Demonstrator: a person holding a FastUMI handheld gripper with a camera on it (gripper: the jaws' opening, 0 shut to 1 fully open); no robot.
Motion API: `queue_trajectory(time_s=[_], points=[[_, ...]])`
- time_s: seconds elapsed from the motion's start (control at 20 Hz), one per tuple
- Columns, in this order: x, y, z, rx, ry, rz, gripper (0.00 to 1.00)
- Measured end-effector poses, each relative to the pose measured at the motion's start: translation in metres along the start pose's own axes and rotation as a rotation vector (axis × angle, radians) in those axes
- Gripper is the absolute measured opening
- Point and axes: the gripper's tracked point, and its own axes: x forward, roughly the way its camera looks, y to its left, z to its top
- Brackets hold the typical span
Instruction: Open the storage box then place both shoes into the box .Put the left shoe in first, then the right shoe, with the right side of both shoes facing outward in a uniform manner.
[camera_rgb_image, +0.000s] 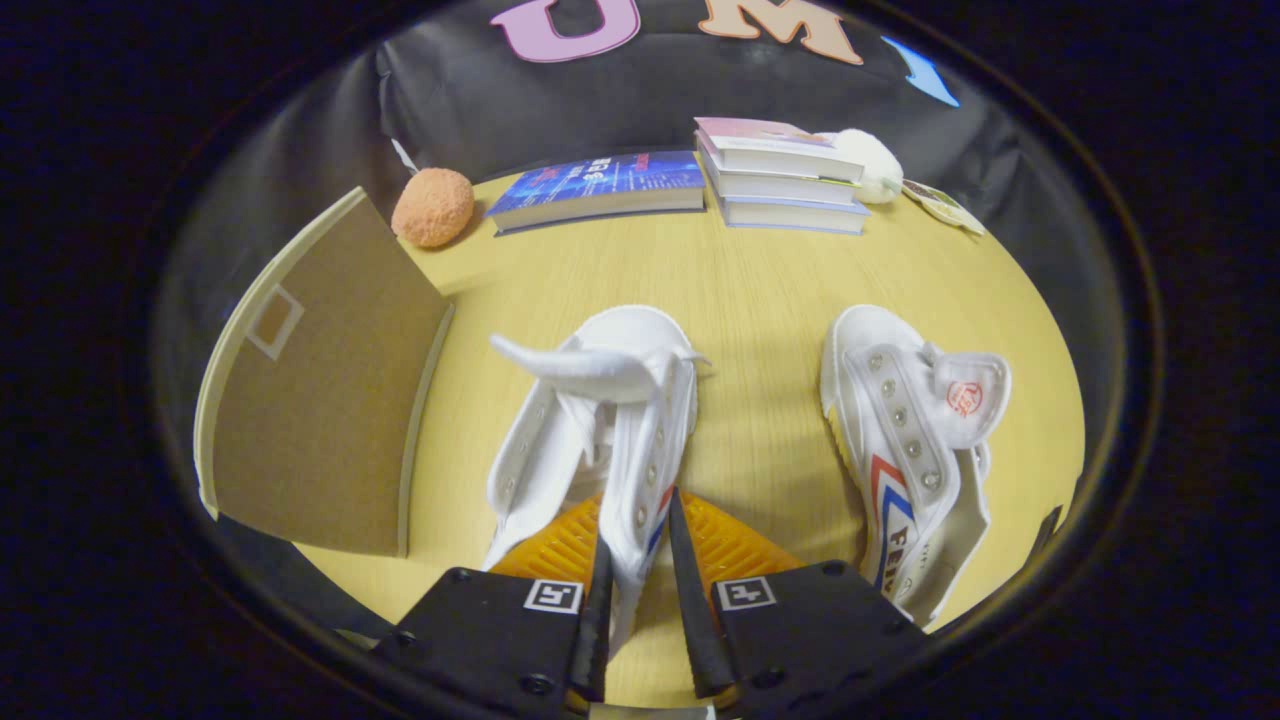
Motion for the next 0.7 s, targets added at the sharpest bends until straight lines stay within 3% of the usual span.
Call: queue_trajectory(time_s=[0.2, 0.45, 0.7], points=[[0.0088, 0.0017, 0.0061, 0.072, 0.028, 0.021, 0.4], [0.0107, -0.0053, 0.0053, 0.261, 0.048, 0.038, 0.08], [0.0069, -0.005, -0.0014, 0.478, 0.098, 0.098, 0.03]])
